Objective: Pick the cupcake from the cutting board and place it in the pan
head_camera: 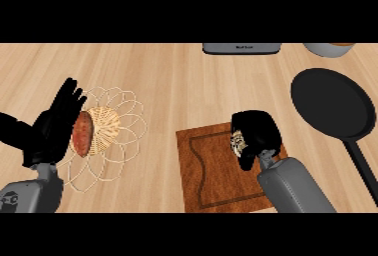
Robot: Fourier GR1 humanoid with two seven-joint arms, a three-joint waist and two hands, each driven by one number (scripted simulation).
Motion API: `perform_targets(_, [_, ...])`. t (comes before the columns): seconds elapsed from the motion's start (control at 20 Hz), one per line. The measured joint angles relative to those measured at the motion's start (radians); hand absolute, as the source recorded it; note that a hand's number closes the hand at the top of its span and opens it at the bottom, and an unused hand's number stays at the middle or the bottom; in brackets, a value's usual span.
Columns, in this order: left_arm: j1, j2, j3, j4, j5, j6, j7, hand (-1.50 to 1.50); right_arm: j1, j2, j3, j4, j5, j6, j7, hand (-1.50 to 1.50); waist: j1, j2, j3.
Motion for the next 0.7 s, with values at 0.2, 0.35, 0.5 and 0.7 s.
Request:
perform_targets(0.2, [0.008, -0.003, 0.001, -0.001, -0.006, 0.004, -0.006, 0.00, -0.019, -0.033, 0.030, -0.157, 0.088, -0.017, 0.058, 1.50, -0.005, -0.003, 0.000])
perform_targets(0.35, [0.015, -0.010, -0.005, -0.004, -0.013, 0.005, -0.018, 0.00, -0.048, -0.073, 0.020, -0.278, 0.134, -0.012, 0.084, 1.50, -0.006, -0.003, 0.001])
perform_targets(0.5, [0.012, 0.003, 0.010, 0.000, 0.003, -0.011, -0.008, 0.00, -0.057, -0.100, 0.003, -0.411, 0.151, 0.042, 0.114, 1.50, -0.004, -0.002, 0.001])
perform_targets(0.7, [0.027, 0.007, 0.008, -0.044, 0.003, -0.017, 0.017, 0.00, -0.082, -0.102, -0.055, -0.523, 0.143, 0.135, 0.150, 1.50, 0.003, 0.000, 0.001])
